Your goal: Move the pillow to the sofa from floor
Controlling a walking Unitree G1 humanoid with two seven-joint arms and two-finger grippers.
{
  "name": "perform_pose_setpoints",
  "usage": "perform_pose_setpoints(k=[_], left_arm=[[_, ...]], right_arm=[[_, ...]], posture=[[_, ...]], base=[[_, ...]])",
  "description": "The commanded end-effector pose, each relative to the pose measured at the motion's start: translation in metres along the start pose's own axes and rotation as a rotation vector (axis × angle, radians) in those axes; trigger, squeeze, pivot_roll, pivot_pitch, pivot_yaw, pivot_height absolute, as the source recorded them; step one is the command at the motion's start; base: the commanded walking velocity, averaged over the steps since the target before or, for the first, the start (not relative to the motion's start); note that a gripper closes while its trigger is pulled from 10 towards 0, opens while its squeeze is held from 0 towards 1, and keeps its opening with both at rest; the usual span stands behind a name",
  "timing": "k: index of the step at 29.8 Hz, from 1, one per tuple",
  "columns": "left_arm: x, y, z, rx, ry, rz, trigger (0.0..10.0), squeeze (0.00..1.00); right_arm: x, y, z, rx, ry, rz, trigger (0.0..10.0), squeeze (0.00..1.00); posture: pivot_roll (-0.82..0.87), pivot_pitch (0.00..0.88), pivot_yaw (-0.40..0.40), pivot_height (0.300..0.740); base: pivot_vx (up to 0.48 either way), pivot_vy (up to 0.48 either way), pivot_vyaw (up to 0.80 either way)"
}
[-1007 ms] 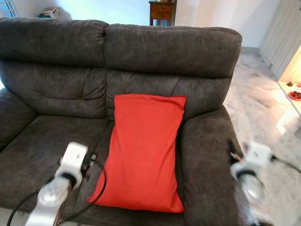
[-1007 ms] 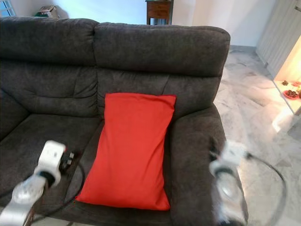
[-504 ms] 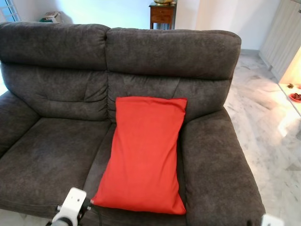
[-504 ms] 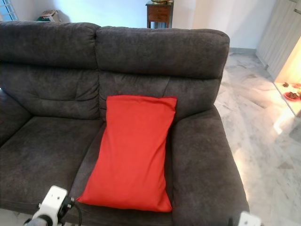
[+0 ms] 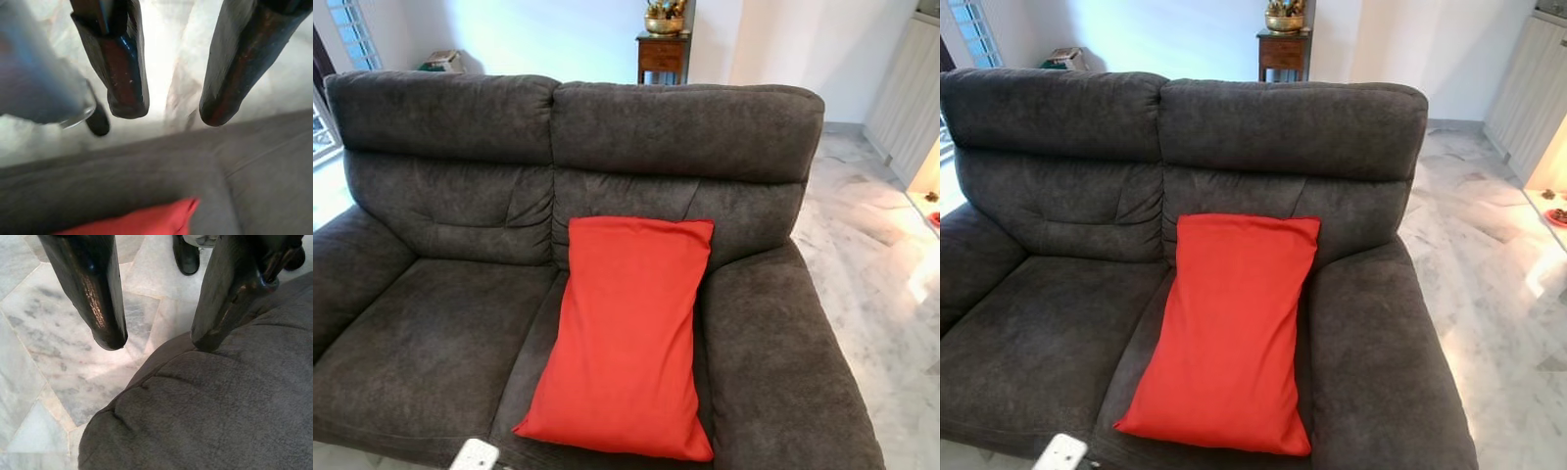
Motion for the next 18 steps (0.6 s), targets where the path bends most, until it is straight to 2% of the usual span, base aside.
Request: perform_pose_setpoints(k=[1,3,5,8,18], left_arm=[[-0.001,-0.001,-0.005,-0.020,0.013,-0.001,10.0,0.00],[0.003,0.000,-0.004,-0.022,0.012,-0.010,10.0,0.00],[0.008,0.000,-0.003,-0.023,0.018,-0.022,10.0,0.00],[0.010,0.000,-0.004,-0.019,0.010,-0.030,10.0,0.00],[0.012,-0.002,-0.011,-0.030,-0.015,-0.026,10.0,0.00]], right_arm=[[0.001,0.000,-0.004,-0.019,0.031,-0.010,10.0,0.00],[-0.002,-0.001,-0.008,-0.036,0.035,0.011,10.0,0.00],[-0.009,-0.003,-0.014,-0.059,0.001,0.068,10.0,0.00],[-0.011,-0.004,-0.020,-0.078,0.022,0.064,10.0,0.00],[-0.010,-0.005,-0.025,-0.113,-0.017,0.090,10.0,0.00]], posture=[[-0.03,0.000,0.058,0.740],[-0.03,0.000,0.055,0.740],[-0.03,0.000,0.054,0.740],[-0.03,0.000,0.051,0.740],[-0.03,0.000,0.046,0.740]], base=[[0.000,0.000,0.00],[0.000,0.000,0.00],[0.000,0.000,0.00],[0.000,0.000,0.00],[0.000,0.000,0.00]])
Point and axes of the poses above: a point about 5 cm out from each wrist's last joint towards the gripper, its own y axis pointing out of the wrist towards the gripper, its own z axis along the axis of the wrist's last joint, x = y × z, the point moved 2 cm from there along y, pointing out of the wrist towards the gripper, and after that the axes turned 15 degrees about y, right-handed, at the moved point
